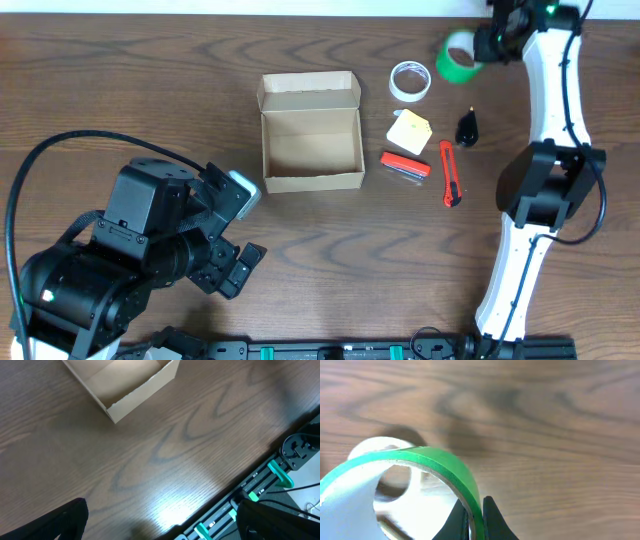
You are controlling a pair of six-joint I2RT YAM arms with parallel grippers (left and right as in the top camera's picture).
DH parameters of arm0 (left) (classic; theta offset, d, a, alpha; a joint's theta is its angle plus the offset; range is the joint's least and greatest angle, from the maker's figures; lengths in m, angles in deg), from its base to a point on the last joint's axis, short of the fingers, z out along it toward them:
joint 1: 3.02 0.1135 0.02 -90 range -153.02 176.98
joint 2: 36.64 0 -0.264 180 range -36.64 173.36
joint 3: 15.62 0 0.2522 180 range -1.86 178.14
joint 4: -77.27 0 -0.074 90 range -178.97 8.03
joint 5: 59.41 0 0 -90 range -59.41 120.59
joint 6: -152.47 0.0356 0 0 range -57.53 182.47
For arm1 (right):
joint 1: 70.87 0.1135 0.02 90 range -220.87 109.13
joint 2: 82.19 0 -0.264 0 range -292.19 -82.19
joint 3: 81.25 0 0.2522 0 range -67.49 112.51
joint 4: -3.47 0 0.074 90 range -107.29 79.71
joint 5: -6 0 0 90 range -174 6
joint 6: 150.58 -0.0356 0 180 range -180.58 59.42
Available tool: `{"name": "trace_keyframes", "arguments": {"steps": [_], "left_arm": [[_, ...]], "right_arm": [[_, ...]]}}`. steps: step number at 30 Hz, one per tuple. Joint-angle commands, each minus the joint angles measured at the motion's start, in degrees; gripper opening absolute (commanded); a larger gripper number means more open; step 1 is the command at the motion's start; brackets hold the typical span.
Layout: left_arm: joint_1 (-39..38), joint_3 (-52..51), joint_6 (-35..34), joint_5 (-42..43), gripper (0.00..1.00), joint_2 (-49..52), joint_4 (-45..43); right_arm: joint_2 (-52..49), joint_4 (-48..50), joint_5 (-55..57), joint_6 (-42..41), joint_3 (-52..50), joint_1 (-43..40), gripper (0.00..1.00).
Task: Pack container
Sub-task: 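Carry the green tape roll into the box and lower it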
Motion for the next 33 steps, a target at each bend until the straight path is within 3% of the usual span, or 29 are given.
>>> {"name": "trace_keyframes", "arguments": {"steps": [1, 13, 16, 23, 33], "left_arm": [[-0.1, 1.0, -0.2, 0.8, 0.95, 0.0, 0.2], [-0.1, 1.0, -0.2, 0.8, 0.95, 0.0, 0.2], [-0.1, 1.0, -0.2, 0.8, 0.95, 0.0, 0.2], [-0.1, 1.0, -0.2, 0.8, 0.95, 0.0, 0.2], [-0.1, 1.0, -0.2, 0.8, 0.95, 0.0, 0.2]], "right_arm": [[5.5, -4.1, -1.0, -0.7, 6.1, 4.7, 0.01], [8.0, -16.1, 1.3, -2.4, 7.0, 27.8, 0.01], [7.8, -17.7, 7.8, -8.3, 6.8, 32.9, 0.01], [7.5, -19.9, 8.0, -21.9, 3.9, 40.0, 0.01], [7.5, -20.2, 15.5, -44.0, -4.5, 43.2, 0.01]]}}
